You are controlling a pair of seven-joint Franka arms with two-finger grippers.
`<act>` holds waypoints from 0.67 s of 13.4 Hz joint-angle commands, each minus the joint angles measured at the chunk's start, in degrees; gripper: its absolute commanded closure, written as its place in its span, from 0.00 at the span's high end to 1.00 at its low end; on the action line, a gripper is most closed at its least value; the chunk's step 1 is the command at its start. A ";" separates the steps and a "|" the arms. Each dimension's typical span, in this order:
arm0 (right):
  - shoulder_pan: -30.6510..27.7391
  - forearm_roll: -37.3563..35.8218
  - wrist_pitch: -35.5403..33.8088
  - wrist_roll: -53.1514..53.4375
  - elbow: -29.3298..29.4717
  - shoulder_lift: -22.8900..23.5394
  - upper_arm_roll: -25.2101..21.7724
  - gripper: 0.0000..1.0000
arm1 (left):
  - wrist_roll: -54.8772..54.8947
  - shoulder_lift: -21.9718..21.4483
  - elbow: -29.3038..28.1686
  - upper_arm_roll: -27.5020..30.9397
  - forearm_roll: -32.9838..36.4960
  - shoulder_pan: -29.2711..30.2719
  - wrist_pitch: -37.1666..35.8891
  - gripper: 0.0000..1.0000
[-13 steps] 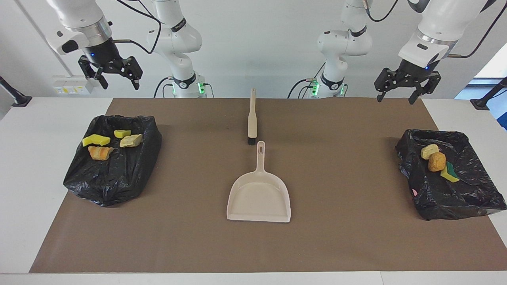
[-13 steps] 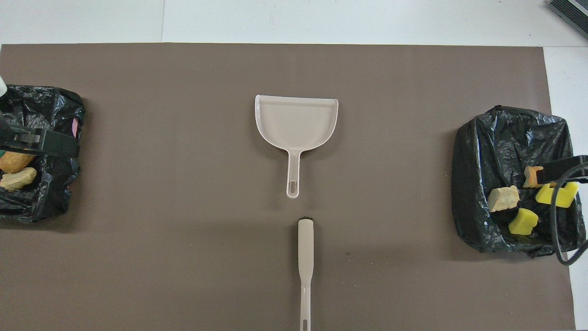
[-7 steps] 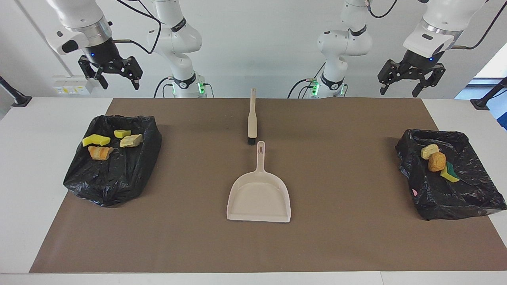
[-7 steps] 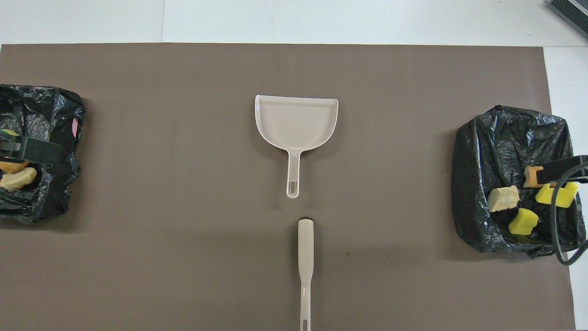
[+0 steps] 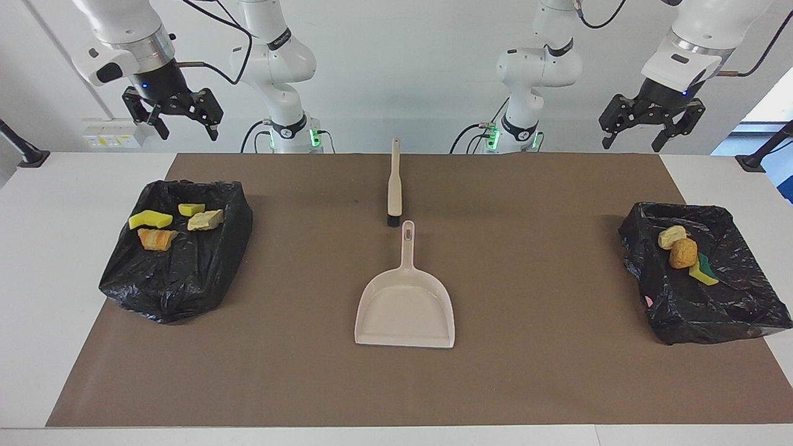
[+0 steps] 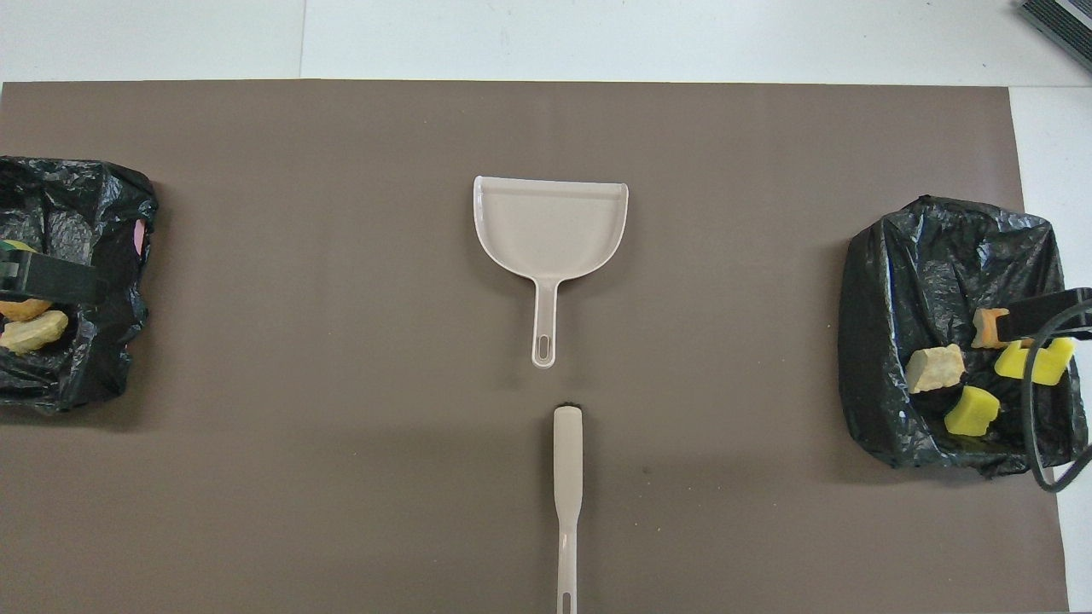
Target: Sweep and dump trash in bin
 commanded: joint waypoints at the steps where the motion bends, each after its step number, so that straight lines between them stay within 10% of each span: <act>1: -1.17 0.20 -0.42 -1.04 0.79 0.30 0.75 1.00 | 0.65 0.03 0.66 -0.98 -1.00 1.29 -1.38 1.00; 9: -1.17 0.20 -0.42 -1.04 0.79 0.30 0.75 1.00 | 0.65 -0.58 0.13 -0.89 -1.36 0.41 -1.47 1.00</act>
